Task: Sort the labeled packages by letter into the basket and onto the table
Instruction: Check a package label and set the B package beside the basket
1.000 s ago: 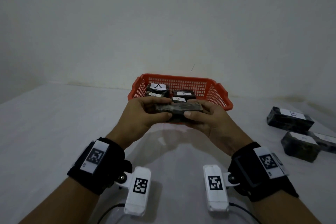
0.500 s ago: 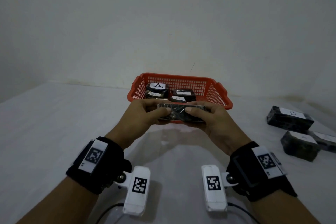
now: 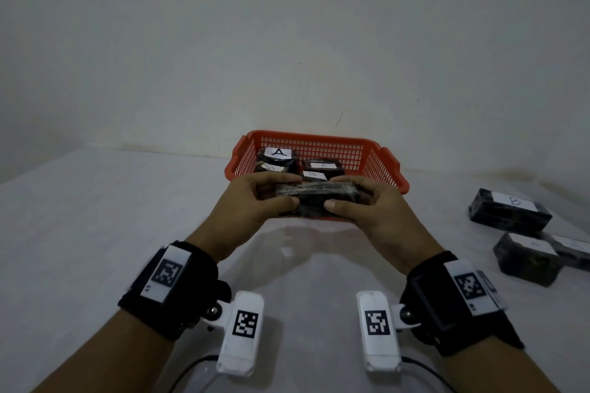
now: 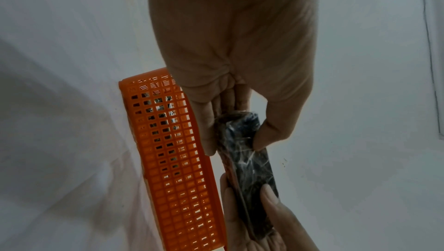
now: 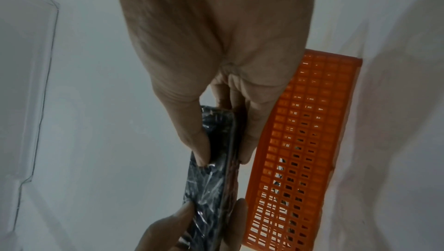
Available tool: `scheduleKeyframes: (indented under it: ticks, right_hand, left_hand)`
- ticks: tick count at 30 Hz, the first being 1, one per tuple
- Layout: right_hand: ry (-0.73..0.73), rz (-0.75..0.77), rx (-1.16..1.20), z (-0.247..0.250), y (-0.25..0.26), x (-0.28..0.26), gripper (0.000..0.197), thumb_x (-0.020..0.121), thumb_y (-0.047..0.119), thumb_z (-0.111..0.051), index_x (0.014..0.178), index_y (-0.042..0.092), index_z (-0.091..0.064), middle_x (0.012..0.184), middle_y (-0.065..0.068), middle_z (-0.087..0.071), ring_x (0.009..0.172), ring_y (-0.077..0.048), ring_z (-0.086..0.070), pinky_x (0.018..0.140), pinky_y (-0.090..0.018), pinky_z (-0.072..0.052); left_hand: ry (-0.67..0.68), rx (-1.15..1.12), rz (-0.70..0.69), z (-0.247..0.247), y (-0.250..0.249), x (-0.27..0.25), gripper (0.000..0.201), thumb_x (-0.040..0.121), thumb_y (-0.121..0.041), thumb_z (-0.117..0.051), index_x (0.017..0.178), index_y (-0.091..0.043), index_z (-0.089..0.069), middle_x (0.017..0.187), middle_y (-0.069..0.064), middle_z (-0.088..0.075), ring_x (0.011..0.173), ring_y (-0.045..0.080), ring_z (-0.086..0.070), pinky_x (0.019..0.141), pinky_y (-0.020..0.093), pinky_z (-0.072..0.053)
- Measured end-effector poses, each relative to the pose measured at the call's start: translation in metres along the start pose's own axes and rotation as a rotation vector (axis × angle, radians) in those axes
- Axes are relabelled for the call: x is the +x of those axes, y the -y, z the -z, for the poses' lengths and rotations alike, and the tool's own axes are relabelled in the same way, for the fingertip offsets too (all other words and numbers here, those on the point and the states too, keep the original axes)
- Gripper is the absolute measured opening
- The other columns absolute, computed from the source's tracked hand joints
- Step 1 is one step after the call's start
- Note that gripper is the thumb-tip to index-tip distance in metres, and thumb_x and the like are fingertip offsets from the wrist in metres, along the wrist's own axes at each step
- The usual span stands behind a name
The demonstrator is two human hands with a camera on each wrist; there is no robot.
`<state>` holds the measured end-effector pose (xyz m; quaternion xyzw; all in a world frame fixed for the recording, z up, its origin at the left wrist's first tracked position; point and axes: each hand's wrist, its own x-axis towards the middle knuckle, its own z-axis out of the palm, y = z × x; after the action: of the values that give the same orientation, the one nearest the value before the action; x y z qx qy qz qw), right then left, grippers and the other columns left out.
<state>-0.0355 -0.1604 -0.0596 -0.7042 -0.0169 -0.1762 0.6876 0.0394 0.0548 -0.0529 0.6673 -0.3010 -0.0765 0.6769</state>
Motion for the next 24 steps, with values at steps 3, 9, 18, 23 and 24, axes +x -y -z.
scheduleKeyframes:
  ticks: [3,9,18,23,24]
  right_hand:
    - [0.023,-0.005,0.058,-0.004,0.002,0.000,0.046,0.072,0.010,-0.084,0.116,0.010,-0.072,0.116,-0.009,-0.078,0.113,-0.026,-0.074,0.097,-0.040,-0.060]
    - [-0.001,-0.159,0.248,-0.006,0.014,-0.002,0.027,0.095,0.016,-0.067,0.117,0.000,-0.070,0.120,-0.020,-0.075,0.109,-0.032,-0.075,0.086,-0.037,-0.065]
    - [-0.005,-0.083,0.329,-0.006,0.023,-0.004,0.025,0.101,0.007,-0.055,0.116,0.011,-0.075,0.115,-0.012,-0.078,0.100,-0.027,-0.076,0.072,-0.033,-0.065]
    - [0.086,-0.114,0.233,-0.013,0.023,-0.008,0.041,0.089,0.029,-0.073,0.126,0.013,-0.070,0.125,-0.018,-0.074,0.117,-0.037,-0.071,0.100,-0.046,-0.059]
    - [0.105,-0.147,0.237,-0.013,0.022,-0.009,0.047,0.085,0.034,-0.072,0.128,0.014,-0.068,0.126,-0.019,-0.073,0.119,-0.038,-0.070,0.103,-0.048,-0.057]
  left_hand:
    - [-0.024,0.016,-0.035,0.000,-0.002,-0.001,0.032,0.088,0.005,-0.070,0.114,-0.012,-0.072,0.107,0.004,-0.078,0.100,0.015,-0.075,0.079,0.022,-0.059]
    - [-0.016,-0.008,-0.042,0.002,0.000,-0.001,0.040,0.083,0.007,-0.073,0.119,-0.011,-0.069,0.114,0.003,-0.076,0.108,0.015,-0.073,0.082,0.025,-0.060]
    - [-0.064,0.202,-0.028,0.002,-0.001,0.002,0.041,0.074,-0.014,-0.086,0.110,-0.024,-0.069,0.111,-0.006,-0.074,0.101,0.016,-0.073,0.090,0.041,-0.061]
    - [-0.052,0.188,-0.041,-0.004,-0.002,0.000,0.040,0.074,-0.009,-0.086,0.107,-0.020,-0.067,0.108,-0.004,-0.074,0.097,0.011,-0.074,0.088,0.033,-0.062]
    - [-0.040,0.181,-0.052,-0.007,-0.002,0.000,0.039,0.075,-0.009,-0.085,0.107,-0.019,-0.066,0.108,-0.004,-0.074,0.098,0.010,-0.073,0.088,0.031,-0.062]
